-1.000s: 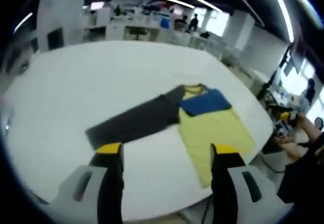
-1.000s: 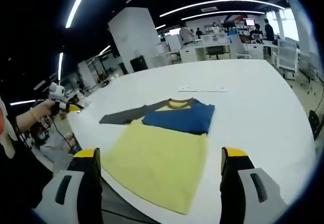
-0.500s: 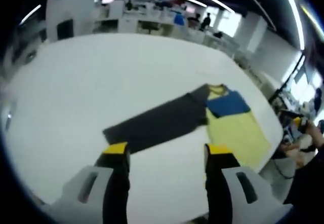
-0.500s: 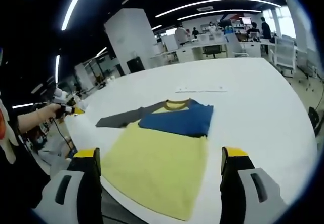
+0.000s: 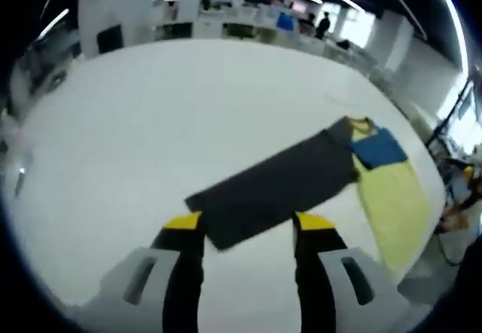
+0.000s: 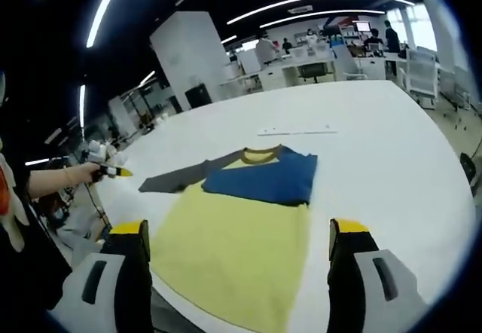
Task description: Fold the garment on the visible template until the final outline fits inside the template.
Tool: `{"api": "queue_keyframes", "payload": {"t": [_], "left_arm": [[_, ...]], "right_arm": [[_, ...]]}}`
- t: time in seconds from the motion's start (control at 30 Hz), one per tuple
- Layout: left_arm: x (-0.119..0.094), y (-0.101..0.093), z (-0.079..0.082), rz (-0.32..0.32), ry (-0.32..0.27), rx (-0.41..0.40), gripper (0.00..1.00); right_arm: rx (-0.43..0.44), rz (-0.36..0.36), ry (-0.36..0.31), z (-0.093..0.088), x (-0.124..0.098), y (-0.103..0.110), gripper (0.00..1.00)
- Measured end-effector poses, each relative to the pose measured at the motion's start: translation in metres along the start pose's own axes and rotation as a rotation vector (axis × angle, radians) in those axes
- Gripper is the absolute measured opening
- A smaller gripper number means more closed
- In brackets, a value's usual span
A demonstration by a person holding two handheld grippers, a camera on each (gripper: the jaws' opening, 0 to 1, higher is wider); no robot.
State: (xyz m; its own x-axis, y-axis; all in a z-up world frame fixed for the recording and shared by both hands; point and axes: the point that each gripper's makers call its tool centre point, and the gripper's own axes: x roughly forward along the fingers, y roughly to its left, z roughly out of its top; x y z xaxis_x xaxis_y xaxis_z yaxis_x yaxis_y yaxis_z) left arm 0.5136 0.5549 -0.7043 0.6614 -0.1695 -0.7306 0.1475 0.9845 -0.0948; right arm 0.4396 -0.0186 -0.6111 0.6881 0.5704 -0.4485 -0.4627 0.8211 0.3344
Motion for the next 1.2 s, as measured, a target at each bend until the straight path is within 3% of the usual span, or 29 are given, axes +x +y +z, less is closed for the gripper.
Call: {"api": "queue_keyframes", "payload": {"t": [0.13, 0.27, 0.67, 1.2], "left_arm": [[0.012, 0.006, -0.004, 0.027, -0.001, -0.001, 0.41], [0.025, 0.016, -0.005, 0.056, -0.005, 0.000, 0.36], [0.055, 0.038, -0.013, 0.143, 0.013, 0.038, 0.27], [0.070, 0.062, -0.016, 0.192, 0.049, 0.058, 0.19]], "right_arm": [[0.020, 0.021, -0.037, 0.006, 0.005, 0.005, 0.99], [0.011, 0.020, -0.013, 0.000, 0.009, 0.003, 0.99], [0.031, 0.007, -0.023, 0.001, 0.014, -0.008, 0.99], [0.043, 0.008, -0.019, -0.002, 0.027, -0.009, 0.98]]}}
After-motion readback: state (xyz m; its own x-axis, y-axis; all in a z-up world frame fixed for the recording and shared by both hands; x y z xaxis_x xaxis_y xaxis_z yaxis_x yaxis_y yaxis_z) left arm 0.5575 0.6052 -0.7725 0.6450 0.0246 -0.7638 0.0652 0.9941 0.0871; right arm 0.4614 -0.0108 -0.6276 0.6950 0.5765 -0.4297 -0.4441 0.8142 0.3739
